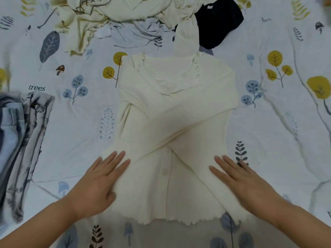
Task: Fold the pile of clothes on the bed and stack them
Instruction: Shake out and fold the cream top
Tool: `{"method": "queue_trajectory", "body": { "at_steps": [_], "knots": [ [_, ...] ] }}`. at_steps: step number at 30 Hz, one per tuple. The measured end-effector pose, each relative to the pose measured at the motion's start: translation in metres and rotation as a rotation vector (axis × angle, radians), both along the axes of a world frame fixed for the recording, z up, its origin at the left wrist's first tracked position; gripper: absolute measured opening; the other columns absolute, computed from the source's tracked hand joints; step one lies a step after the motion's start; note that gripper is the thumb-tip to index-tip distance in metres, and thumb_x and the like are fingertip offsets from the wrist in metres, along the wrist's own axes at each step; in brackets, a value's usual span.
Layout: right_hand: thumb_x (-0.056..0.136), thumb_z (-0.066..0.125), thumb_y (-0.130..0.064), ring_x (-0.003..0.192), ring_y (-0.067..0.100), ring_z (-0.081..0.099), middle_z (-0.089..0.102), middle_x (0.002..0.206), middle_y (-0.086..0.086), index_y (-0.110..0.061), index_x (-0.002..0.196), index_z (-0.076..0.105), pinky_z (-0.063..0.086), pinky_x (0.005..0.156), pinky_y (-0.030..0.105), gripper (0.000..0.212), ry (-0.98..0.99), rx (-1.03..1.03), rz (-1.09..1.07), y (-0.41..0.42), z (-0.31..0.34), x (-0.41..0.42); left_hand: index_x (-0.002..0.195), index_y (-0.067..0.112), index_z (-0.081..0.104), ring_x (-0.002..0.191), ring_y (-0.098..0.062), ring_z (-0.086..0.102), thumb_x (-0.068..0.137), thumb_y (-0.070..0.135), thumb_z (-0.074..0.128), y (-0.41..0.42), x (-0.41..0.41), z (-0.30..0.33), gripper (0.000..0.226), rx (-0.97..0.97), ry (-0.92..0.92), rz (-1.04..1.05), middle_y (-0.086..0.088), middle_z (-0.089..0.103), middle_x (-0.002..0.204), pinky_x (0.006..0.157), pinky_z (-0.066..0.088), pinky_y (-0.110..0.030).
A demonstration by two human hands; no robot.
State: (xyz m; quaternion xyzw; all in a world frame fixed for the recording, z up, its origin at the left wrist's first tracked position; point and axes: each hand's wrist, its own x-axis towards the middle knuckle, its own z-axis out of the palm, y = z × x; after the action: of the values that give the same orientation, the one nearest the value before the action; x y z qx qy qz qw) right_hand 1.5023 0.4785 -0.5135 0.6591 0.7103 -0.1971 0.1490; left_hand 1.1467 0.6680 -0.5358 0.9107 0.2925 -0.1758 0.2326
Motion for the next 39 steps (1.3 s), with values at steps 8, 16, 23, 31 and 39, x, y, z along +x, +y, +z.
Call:
{"method": "queue_trajectory", "body": {
  "at_steps": [8, 16, 23, 31, 39],
  "knots": [
    [0.08, 0.056, 0.003, 0.139, 0.018, -0.025, -0.026, 0.151, -0.006, -0.041, 0.141, -0.016, -0.016, 0.112, 0.03, 0.104, 0.074, -0.055, -0.069, -0.028, -0.006, -0.002, 0.136, 0.01, 0.046, 0.126, -0.037, 0.043, 0.029, -0.004, 0.085, 0.011, -0.01, 0.011, 0.115, 0.251, 0.02, -0.241, -0.016, 0.042, 0.142, 0.11, 0.018, -0.042],
    [0.043, 0.091, 0.003, 0.118, 0.042, 0.052, 0.059, 0.125, 0.019, -0.015, 0.105, 0.073, 0.044, 0.09, 0.048, 0.067, 0.174, 0.226, -0.18, -0.021, -0.01, -0.025, 0.119, 0.019, 0.064, 0.141, -0.018, 0.016, 0.08, -0.009, 0.058, 0.003, 0.002, 0.007, 0.048, -0.098, -0.284, 0.135, 0.006, 0.027, 0.144, 0.114, 0.01, -0.033],
    [0.069, 0.056, 0.025, 0.12, 0.017, 0.053, 0.063, 0.112, -0.013, -0.031, 0.101, 0.065, 0.038, 0.101, 0.03, 0.064, 0.577, 0.262, -0.605, -0.001, 0.008, -0.03, 0.085, 0.016, 0.07, 0.089, 0.002, 0.061, 0.09, 0.01, 0.052, 0.023, 0.019, 0.033, 0.019, -0.365, -0.501, 0.548, 0.005, 0.073, 0.091, 0.083, 0.041, -0.01],
    [0.078, 0.062, -0.019, 0.084, 0.001, 0.068, 0.074, 0.09, -0.011, -0.028, 0.084, 0.074, 0.05, 0.07, 0.008, 0.016, 1.138, 0.374, -0.984, 0.099, 0.06, 0.022, 0.068, 0.01, 0.055, 0.056, 0.0, 0.049, 0.095, 0.014, 0.047, 0.088, 0.09, 0.061, 0.029, -0.209, -0.803, 0.876, 0.011, 0.056, 0.058, 0.056, 0.043, -0.015],
    [0.089, 0.058, -0.039, 0.106, 0.026, 0.058, 0.06, 0.119, 0.008, -0.011, 0.124, 0.051, 0.047, 0.091, 0.04, 0.046, 0.881, 0.37, -1.347, 0.185, 0.013, 0.063, 0.085, -0.004, 0.058, 0.071, -0.017, 0.044, 0.092, 0.027, 0.053, 0.161, 0.147, 0.022, 0.032, -0.192, -0.808, 1.127, -0.008, 0.051, 0.078, 0.065, 0.036, -0.03]
  ]
}}
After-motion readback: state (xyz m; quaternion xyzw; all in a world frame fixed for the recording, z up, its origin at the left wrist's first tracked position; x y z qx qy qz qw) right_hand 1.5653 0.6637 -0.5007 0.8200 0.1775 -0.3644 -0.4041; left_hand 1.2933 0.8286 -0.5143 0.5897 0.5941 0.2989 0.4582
